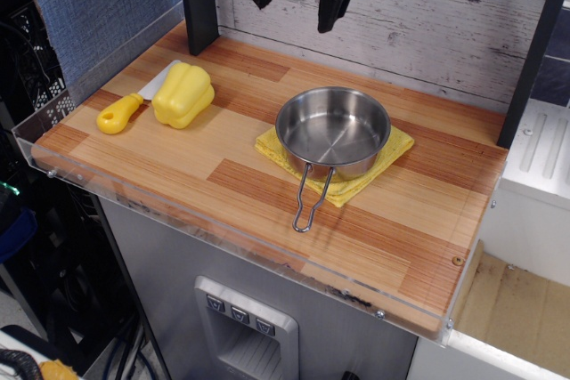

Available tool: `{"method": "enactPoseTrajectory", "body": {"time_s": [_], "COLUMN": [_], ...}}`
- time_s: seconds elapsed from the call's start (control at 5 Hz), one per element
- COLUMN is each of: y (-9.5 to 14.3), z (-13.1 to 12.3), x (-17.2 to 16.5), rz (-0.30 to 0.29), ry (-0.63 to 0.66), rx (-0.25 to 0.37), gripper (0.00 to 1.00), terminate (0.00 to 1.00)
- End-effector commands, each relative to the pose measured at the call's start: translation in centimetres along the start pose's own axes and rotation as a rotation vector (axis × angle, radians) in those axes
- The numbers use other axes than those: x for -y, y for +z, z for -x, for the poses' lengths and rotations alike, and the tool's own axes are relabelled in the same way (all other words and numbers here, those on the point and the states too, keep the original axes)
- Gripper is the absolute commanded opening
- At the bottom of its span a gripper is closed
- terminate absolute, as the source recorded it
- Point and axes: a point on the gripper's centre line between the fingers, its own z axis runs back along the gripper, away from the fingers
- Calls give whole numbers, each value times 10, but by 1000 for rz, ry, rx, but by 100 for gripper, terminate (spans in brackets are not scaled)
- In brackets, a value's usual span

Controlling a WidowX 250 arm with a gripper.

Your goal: Move the saucepan on top of the yellow cloth.

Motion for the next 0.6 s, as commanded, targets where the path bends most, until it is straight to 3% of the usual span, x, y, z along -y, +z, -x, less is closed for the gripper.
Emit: {"method": "enactPoseTrajectory", "body": {"time_s": [0.0, 0.2, 0.4], "y": [8, 2, 2], "z": [5, 10, 10], "x": [12, 24, 24], "rz": [110, 12, 12], "ry": [28, 232, 232], "rx": [-22, -61, -61], "gripper": [100, 100, 100], "terminate": [0, 0, 100]}}
